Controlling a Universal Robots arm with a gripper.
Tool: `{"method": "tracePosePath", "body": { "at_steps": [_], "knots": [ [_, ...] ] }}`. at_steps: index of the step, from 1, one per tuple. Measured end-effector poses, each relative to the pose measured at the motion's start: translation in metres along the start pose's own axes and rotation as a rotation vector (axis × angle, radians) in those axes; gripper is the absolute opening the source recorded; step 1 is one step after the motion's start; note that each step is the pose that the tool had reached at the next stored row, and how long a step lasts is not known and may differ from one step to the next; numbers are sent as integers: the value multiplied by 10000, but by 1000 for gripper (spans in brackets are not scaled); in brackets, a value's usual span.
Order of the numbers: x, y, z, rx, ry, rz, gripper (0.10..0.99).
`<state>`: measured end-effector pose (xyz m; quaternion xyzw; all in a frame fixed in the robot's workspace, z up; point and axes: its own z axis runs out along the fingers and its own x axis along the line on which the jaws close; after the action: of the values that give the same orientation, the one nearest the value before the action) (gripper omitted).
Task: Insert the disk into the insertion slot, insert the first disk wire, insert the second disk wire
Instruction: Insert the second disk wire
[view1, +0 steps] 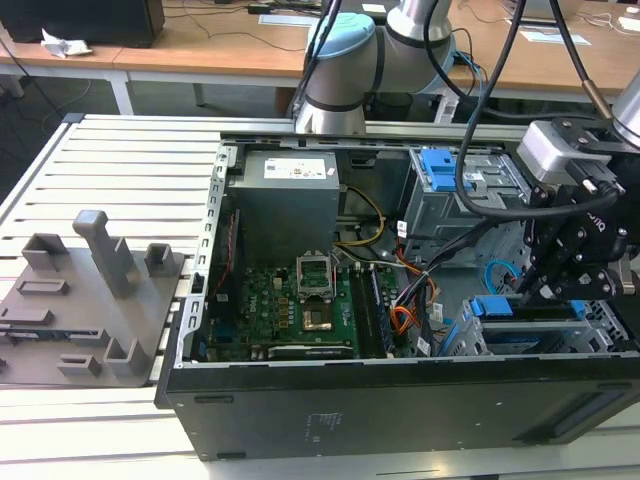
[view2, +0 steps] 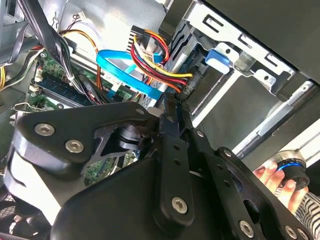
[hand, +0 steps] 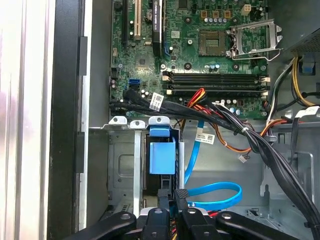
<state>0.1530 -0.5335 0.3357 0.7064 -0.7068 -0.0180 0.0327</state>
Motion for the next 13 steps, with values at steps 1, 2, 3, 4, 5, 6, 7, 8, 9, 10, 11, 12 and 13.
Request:
{"method": "tracePosePath", "body": {
  "at_steps": [1,2,3,4,5,6,7,8,9,10,11,12,13],
  "knots": [
    [0,0,-1,0,2,0,239],
    [2,3,-41,0,2,1,239],
    [1,9,-120,0,7,1,239],
    [-5,13,-177,0,10,0,239],
    [-18,16,-220,0,10,1,239],
    [-29,18,-254,0,14,1,224],
    [-35,20,-277,0,14,1,224],
    [-45,23,-326,0,14,1,106],
    [-46,26,-366,0,16,1,106],
    [-45,28,-397,0,15,1,106],
    [-44,32,-442,0,14,1,106],
    [-44,33,-464,1,16,2,106],
    [-44,34,-476,0,15,1,106]
  ]
}}
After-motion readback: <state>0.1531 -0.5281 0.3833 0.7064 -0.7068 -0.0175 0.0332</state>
